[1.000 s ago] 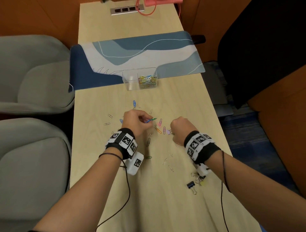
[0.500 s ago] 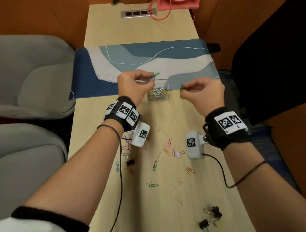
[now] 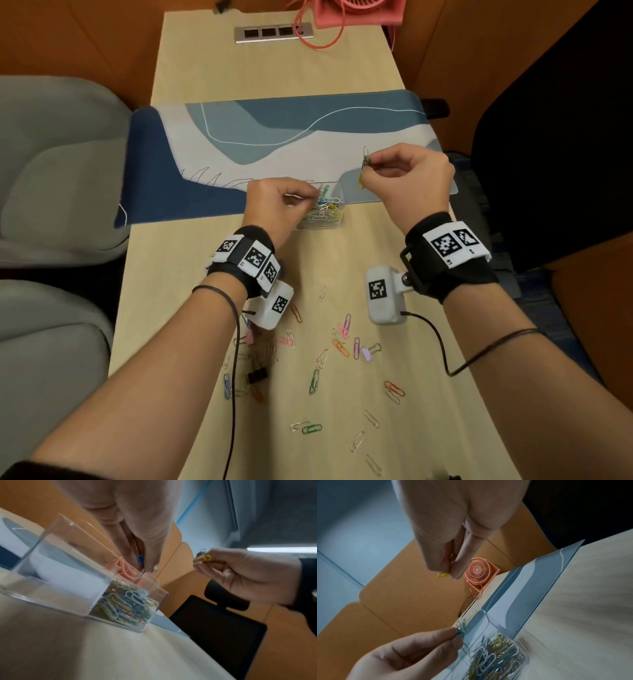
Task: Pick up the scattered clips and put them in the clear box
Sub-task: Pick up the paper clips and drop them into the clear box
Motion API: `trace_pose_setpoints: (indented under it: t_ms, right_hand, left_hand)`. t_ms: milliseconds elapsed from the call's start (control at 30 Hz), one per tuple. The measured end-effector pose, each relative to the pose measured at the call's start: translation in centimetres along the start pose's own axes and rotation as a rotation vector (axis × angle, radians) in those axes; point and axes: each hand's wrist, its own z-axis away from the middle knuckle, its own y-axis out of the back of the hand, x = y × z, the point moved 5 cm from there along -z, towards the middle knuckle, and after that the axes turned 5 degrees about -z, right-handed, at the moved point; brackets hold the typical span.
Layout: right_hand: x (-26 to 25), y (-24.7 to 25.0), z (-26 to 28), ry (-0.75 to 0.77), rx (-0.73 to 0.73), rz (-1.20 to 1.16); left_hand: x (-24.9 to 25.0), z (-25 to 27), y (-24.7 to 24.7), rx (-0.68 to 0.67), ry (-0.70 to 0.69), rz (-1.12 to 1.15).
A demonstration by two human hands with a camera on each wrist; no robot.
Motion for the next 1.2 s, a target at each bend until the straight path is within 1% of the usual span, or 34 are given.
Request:
trace_pose_setpoints:
  t_ms: [100,167,233,333,433,500,567,633,667,800,867,900,933,1000,1067,1133,1200]
  right_hand:
    - [-0.1,-0.9,-0.5,0.034,-0.039,0.043]
    - [-0.1,-1.7,-0.8,0.079,-0.061,0.072]
    - [-0.1,-2.8,-1.0,0.145,-0.105,0.124]
    - [0.0,-4.7,-1.0,0.271,-0.230,0.262]
    - [0.5,-6.6,-0.9,0.380,-0.376,0.447]
    - [1.1,-7.7,-0.9,0.430,-0.483,0.586]
    - [1.6,-8.4,-0.7,0.432,-0.569,0.702]
    - [1.8,-8.6,-0.4,0.408,-0.599,0.757]
    - [1.7,-8.5,-0.2,0.399,-0.592,0.759]
    - [0.6,-7.0,1.9,0.408,-0.472,0.688]
    - [1.0,-6.3,4.2,0.364,-0.461,0.708]
    - [1.7,-6.2,5.6,0.311,-0.498,0.745]
    - [2.6,-6.2,7.2,0.256,-0.568,0.794]
    - [4.6,-6.5,10.6,0.184,-0.778,0.896]
    - [6.0,-6.5,13.8,0.178,-0.963,0.985]
    - [6.7,-5.7,16.3,0.210,-1.032,1.039]
    - [7.0,-4.4,18.3,0.247,-1.021,1.051]
  left_hand:
    - [0.0,0.2,-0.2,-0.044,-0.082,-0.078]
    - [0.2,0.5,0.1,-0.019,-0.125,-0.098]
    - [0.3,0.9,0.6,0.039,-0.155,-0.133]
    - [-0.1,1.7,1.6,0.121,-0.171,-0.188]
    - [-1.1,3.0,2.6,0.171,-0.139,-0.172]
    - [-1.6,4.1,3.2,0.177,-0.118,-0.181]
    - [-2.3,5.3,3.7,0.156,-0.106,-0.197]
    - [-3.1,6.4,3.9,0.088,-0.081,-0.208]
    - [-3.6,6.8,3.8,0.024,-0.062,-0.228]
    - [-5.1,9.1,1.9,-0.325,-0.008,-0.472]
    - [-4.6,10.6,0.8,-0.468,-0.023,-0.588]
    - [-4.0,11.2,0.4,-0.521,-0.055,-0.653]
    - [-3.4,11.9,0.1,-0.569,-0.084,-0.719]
    - [-2.5,13.2,-0.2,-0.638,-0.115,-0.798]
    - [-2.0,14.7,-0.2,-0.667,-0.100,-0.818]
    - [-1.5,16.5,-0.2,-0.674,-0.067,-0.823]
    - [-0.9,18.2,-0.5,-0.651,-0.056,-0.822]
